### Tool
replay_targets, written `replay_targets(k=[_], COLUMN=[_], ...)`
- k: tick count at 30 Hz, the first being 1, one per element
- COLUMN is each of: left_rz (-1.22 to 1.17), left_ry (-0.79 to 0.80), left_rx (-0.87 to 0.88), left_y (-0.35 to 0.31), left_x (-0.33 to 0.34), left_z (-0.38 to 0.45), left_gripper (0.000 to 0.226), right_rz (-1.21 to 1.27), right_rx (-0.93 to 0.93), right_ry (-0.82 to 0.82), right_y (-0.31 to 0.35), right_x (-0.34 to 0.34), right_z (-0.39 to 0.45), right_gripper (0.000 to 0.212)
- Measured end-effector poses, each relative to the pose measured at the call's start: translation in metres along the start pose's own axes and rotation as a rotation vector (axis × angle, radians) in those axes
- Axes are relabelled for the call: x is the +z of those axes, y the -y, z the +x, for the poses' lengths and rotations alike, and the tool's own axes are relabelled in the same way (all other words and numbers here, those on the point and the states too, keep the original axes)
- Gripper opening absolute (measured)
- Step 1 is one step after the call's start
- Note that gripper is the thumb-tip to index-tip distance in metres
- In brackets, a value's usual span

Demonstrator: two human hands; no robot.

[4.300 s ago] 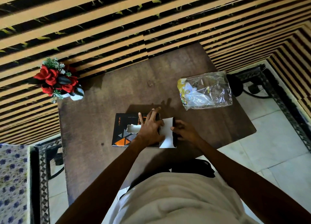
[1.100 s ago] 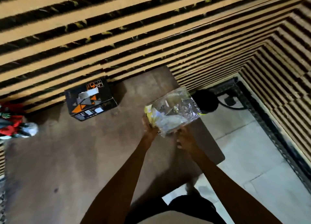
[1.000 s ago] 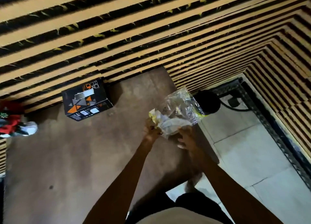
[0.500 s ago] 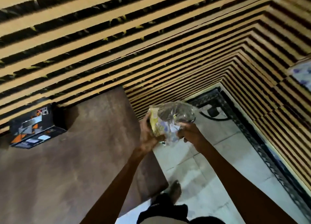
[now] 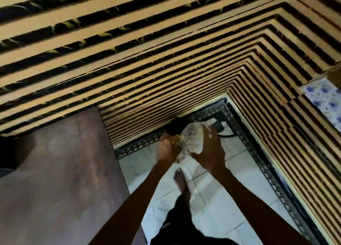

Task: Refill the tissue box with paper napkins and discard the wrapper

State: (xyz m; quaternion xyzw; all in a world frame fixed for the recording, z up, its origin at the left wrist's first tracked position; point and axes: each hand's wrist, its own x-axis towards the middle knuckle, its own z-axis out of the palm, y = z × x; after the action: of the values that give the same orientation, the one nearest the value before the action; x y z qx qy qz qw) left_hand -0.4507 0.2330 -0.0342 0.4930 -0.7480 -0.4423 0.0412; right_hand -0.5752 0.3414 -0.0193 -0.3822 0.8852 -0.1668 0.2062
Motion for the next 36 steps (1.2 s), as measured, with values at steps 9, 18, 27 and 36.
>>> replay_targets(k=[9, 18, 27, 36], left_rz=[-0.359, -0.421, -0.369, -0.41], left_ry=[-0.07, -0.193, -0.246, -0.153], left_rx=[-0.092, -0.324, -0.297, -0.314], left_y=[-0.004, 0.173, 0.329, 0.31], left_x=[0.077, 0.219, 0.323, 0.298], left_z=[0.122, 0.27, 0.358, 0.364], left_gripper=[0.035, 0.044, 0.019, 0.018], right_rz=[-0.451, -0.454, -0.335, -0.348], right_rx=[-0.285, -0.226, -0.158, -0.212], right_ry=[0.149, 0.176, 0.336, 0.576], right_y=[-0.062, -0.169, -0.242, -0.235], right_x=[0.048, 0.262, 0.49, 0.48], right_z=[0.142, 0.288, 0.402, 0.414], right_gripper=[0.057, 0.04, 0.067, 0.038])
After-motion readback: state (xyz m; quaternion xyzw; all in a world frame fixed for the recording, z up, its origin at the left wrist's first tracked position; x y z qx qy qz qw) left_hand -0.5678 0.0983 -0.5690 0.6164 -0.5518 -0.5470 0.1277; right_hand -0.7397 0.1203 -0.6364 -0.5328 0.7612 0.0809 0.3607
